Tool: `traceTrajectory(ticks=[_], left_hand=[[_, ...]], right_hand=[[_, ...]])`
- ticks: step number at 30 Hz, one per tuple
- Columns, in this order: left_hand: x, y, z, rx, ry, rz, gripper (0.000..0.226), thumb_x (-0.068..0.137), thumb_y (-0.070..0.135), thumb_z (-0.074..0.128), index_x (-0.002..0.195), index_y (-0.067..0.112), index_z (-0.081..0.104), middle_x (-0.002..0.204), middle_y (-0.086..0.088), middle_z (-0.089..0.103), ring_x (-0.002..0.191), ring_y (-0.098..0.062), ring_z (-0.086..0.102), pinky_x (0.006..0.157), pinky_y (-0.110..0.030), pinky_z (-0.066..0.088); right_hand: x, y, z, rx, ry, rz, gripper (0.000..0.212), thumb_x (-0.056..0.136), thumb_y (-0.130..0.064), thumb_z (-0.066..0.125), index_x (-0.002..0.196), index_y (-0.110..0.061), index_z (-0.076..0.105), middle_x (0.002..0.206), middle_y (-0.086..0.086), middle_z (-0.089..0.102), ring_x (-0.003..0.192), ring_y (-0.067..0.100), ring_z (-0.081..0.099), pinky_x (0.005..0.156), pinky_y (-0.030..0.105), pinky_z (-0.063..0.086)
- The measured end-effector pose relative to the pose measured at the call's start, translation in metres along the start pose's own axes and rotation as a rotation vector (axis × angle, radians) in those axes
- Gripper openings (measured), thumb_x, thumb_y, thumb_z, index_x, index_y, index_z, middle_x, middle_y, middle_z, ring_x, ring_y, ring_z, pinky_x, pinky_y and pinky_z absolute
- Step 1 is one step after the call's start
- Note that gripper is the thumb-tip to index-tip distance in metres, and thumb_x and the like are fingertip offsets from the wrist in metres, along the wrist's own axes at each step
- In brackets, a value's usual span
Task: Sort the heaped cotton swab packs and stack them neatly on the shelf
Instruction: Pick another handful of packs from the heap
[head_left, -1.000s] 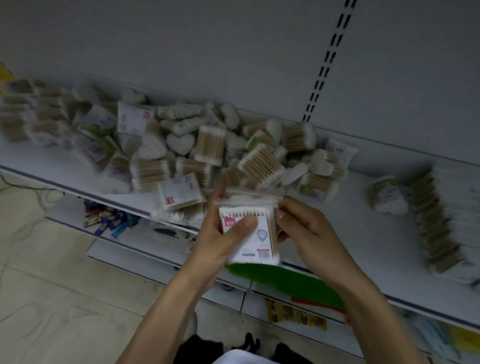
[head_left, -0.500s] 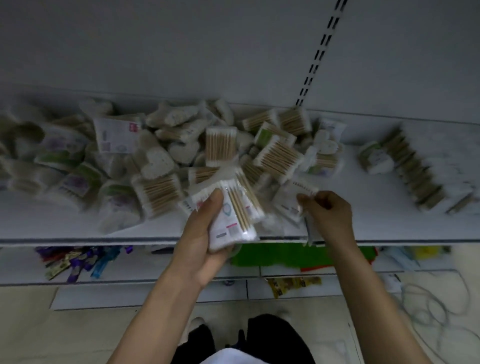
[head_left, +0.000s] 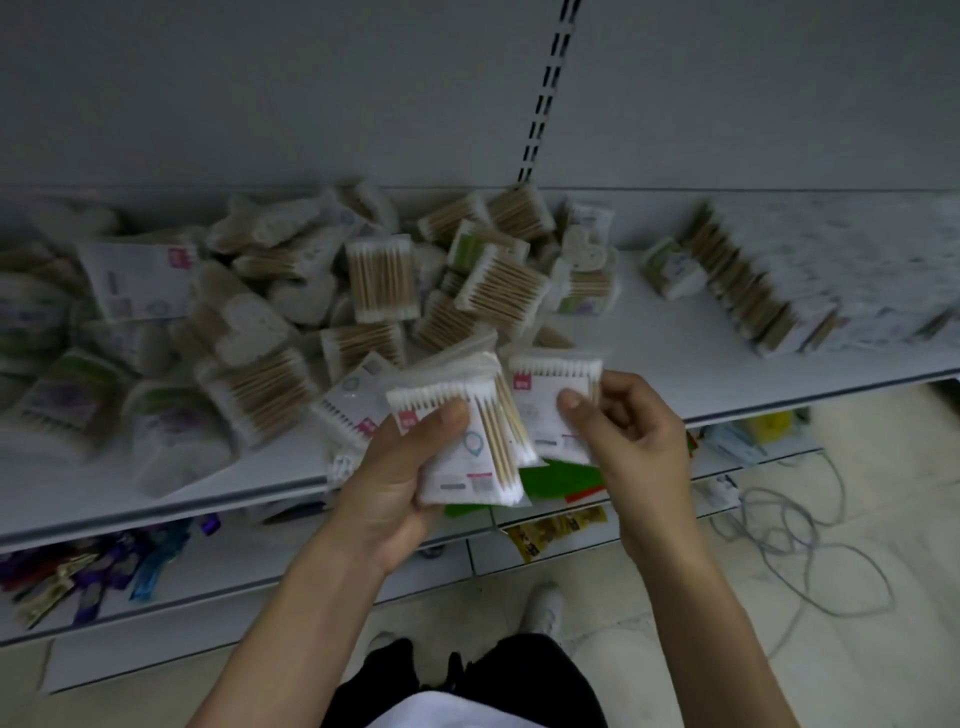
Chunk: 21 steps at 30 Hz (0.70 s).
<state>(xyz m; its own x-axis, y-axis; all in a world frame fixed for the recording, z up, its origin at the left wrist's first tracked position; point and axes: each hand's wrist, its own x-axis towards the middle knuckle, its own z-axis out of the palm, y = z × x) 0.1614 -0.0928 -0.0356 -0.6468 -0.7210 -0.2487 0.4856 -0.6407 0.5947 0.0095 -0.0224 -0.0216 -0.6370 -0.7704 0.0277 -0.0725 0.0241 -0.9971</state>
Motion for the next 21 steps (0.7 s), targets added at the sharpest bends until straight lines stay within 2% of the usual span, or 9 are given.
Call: traceTrajectory(ticks=[3,6,10,11,13,15,18,19,21], left_hand=[[-0.004,0.005,0.0,0.032,-0.009,0.008,0.071,0.029,0.039,0.098,0.092,0.014,0.078,0.098,-0.013,0.074,0.087,-0.023,0.072,0.066,-0.033,0.058],[-0.008,0.014,-0.005,-0.033,0.05,0.048,0.072,0.019,0.039,0.098,0.084,0.013,0.079,0.088,-0.011,0.075,0.076,-0.02,0.073,0.058,-0.029,0.057],[-0.014,0.03,-0.013,-0.068,0.073,0.069,0.07,0.012,0.04,0.098,0.075,0.016,0.08,0.081,-0.007,0.075,0.069,-0.017,0.072,0.052,-0.027,0.056],[-0.014,0.032,-0.014,-0.102,0.085,0.071,0.07,0.011,0.038,0.098,0.075,0.015,0.08,0.083,-0.007,0.075,0.071,-0.017,0.073,0.052,-0.027,0.056],[-0.014,0.034,-0.016,-0.17,0.103,0.083,0.071,0.01,0.033,0.098,0.075,0.014,0.08,0.086,-0.008,0.075,0.073,-0.018,0.073,0.053,-0.028,0.057],[-0.012,0.035,-0.017,-0.219,0.119,0.099,0.071,0.012,0.029,0.099,0.079,0.013,0.08,0.093,-0.009,0.075,0.08,-0.02,0.073,0.057,-0.033,0.059],[-0.007,0.042,-0.017,-0.236,0.124,0.124,0.072,0.016,0.029,0.1,0.084,0.014,0.08,0.104,-0.009,0.074,0.092,-0.022,0.072,0.075,-0.044,0.058],[-0.005,0.044,-0.016,-0.23,0.115,0.134,0.072,0.017,0.03,0.1,0.085,0.015,0.08,0.104,-0.008,0.073,0.093,-0.022,0.071,0.075,-0.044,0.059],[-0.002,0.048,-0.014,-0.232,0.101,0.154,0.071,0.017,0.029,0.1,0.083,0.016,0.08,0.101,-0.006,0.074,0.091,-0.02,0.072,0.067,-0.038,0.06]], right_hand=[[-0.009,-0.011,0.022,0.05,-0.163,-0.033,0.015,0.079,-0.02,0.073,0.091,-0.013,0.067,0.081,-0.002,0.071,0.073,0.012,0.067,0.065,0.021,0.053],[-0.01,-0.014,0.047,0.003,-0.241,-0.107,0.016,0.084,-0.024,0.066,0.094,-0.012,0.067,0.086,0.0,0.071,0.078,0.018,0.068,0.068,0.026,0.054],[0.002,-0.018,0.066,-0.123,-0.392,-0.181,0.012,0.094,-0.02,0.058,0.091,-0.013,0.067,0.078,-0.005,0.067,0.072,0.004,0.063,0.063,0.015,0.045],[0.01,-0.019,0.069,-0.185,-0.391,-0.219,0.016,0.095,-0.022,0.057,0.084,-0.014,0.066,0.074,-0.005,0.064,0.07,0.005,0.061,0.061,0.018,0.043],[0.034,-0.013,0.068,-0.298,-0.262,-0.311,0.018,0.093,-0.028,0.056,0.08,-0.02,0.065,0.078,-0.001,0.063,0.074,0.01,0.059,0.064,0.026,0.045],[0.065,-0.002,0.06,-0.484,-0.064,-0.394,0.019,0.087,-0.029,0.057,0.098,-0.018,0.067,0.098,0.003,0.064,0.092,0.018,0.06,0.077,0.033,0.048],[0.106,0.014,0.045,-0.928,0.008,-0.396,0.057,0.085,-0.035,0.061,0.136,-0.014,0.047,0.133,0.012,0.049,0.122,0.032,0.042,0.096,0.041,0.036],[0.114,0.016,0.043,-1.058,-0.008,-0.375,0.063,0.086,-0.039,0.062,0.141,-0.015,0.041,0.139,0.011,0.041,0.127,0.031,0.035,0.099,0.042,0.031],[0.123,0.018,0.04,-1.185,-0.034,-0.386,0.06,0.084,-0.043,0.062,0.136,-0.018,0.046,0.141,0.011,0.035,0.129,0.031,0.029,0.099,0.041,0.026]])
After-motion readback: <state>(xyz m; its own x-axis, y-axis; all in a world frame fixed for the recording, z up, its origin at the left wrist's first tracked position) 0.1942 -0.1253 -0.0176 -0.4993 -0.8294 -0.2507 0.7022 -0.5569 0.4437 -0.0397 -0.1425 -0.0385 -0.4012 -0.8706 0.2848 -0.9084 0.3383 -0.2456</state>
